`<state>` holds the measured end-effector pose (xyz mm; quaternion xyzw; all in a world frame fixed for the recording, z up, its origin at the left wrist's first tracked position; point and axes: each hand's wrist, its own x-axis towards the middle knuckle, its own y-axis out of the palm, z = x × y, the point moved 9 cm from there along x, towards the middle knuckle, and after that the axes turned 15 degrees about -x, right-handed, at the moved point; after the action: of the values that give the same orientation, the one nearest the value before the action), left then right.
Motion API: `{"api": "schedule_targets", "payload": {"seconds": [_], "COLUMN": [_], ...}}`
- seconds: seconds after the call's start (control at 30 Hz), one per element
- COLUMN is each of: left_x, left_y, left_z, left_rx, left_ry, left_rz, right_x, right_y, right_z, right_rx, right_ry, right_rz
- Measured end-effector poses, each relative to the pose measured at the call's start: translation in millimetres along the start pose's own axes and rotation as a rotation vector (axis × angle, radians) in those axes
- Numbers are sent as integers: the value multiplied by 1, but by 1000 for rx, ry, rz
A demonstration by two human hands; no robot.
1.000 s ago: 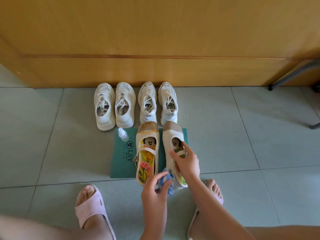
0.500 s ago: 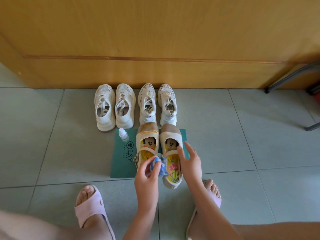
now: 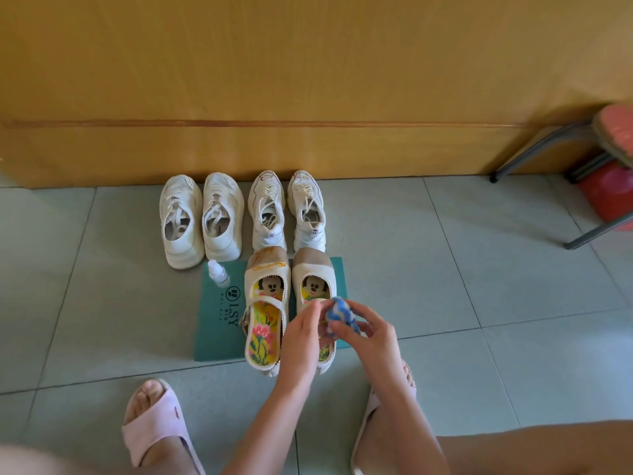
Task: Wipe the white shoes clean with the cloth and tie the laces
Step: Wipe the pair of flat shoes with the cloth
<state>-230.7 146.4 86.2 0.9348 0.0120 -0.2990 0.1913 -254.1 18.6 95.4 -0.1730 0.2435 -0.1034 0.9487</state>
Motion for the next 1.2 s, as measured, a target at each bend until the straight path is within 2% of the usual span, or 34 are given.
{"api": "schedule_targets", "payload": {"seconds": [0.13,0.27,0.33,0.5,0.6,0.67,0.77,0.87,1.0,1.1,1.2], "left_x": [8,10,9,-2,-9,-8,-4,2,6,7,6], "left_y": [-7,-1,2,-20,-25,-31,-34,-33,-44,-48,-51], "left_z": [5,12,10,-9,5,9,11,19,28,31,33], "left_rx": [181,164,183,703,1011,1091,1107,1088,871,778,689], "left_ry": [-6,-90,-72,309,266,200,124,64,44,70,81], "left_rz": [16,80,98,-95,-138,-175,-208,-193,-221,-206,-205], "right_x": [3,8,11,38,66,83,96,98,89,75,59], "right_y": [5,2,-3,-24,-27,-21,-12,8,16,12,-5], "right_z": [-9,-22,-32,-46,-43,-42,-39,-34,-35,-48,-57], "right_rx": [84,124,162,248,114,-17,-165,-209,-318,-289,-155], "right_ry": [34,72,111,191,157,126,63,13,-44,-6,64], "right_rz": [31,8,-45,-220,-249,-224,-194,-95,-53,-19,-160]}}
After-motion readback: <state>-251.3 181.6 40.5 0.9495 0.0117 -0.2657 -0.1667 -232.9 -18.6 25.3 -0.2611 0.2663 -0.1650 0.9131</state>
